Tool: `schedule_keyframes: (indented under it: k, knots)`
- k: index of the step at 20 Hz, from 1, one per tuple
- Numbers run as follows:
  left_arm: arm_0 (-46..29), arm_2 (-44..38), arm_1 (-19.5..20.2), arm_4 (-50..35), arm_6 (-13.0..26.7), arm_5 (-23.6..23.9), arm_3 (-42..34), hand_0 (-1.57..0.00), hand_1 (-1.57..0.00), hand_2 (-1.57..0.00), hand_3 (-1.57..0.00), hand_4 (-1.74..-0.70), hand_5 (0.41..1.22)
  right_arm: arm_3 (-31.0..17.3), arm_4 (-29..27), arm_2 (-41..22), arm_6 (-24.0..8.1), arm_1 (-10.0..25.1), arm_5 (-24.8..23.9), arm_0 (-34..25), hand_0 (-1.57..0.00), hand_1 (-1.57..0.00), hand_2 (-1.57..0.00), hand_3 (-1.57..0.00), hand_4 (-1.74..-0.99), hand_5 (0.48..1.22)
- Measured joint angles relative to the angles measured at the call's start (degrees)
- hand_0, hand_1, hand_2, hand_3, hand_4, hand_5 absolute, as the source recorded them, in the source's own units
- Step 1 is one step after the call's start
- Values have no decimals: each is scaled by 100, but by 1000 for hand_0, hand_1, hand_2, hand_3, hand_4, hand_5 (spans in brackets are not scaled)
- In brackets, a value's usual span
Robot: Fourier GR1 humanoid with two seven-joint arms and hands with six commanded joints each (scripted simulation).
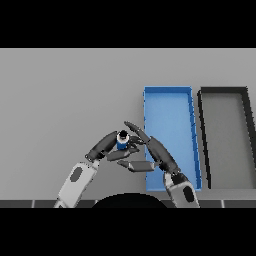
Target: Pick up the blue pipe and place it into the blue bin.
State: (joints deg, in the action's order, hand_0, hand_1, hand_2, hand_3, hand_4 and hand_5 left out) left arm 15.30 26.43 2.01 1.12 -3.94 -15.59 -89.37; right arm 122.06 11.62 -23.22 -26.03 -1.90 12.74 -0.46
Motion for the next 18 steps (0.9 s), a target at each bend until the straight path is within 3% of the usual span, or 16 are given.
schedule_keyframes:
  k: [7,10,12,15,18]
  knots:
    - [-43,-176,-52,-82,189,-250,48,-1571,-1571,-1571,-1571,-1469,1221,-254,-171,209,-589,-77,248,-1404,-23,-32,-83,1,-1186,521]
    - [-15,-212,-118,76,240,-211,27,-1571,-1571,-1571,-1571,-1465,1221,-521,-297,288,-713,-109,376,-1768,-69,-108,-166,-44,-1204,497]
    - [-117,-233,-94,144,281,-243,-4,-1571,-1571,-1571,-1571,-1517,1221,-736,-331,282,-810,-162,453,-1975,-323,-362,-377,-242,-1278,485]
    - [-137,-238,-92,189,449,-352,40,-1571,-1571,-1571,-1571,-1622,1221,-903,-464,377,-669,-132,578,-2110,-876,-877,-910,-762,-1467,518]
    - [-134,-242,-227,251,446,-299,38,-1571,-1571,-1571,-1523,-1677,1221,-973,-558,368,-654,-315,491,-2177,-1215,-1215,-1233,-1021,-1581,650]
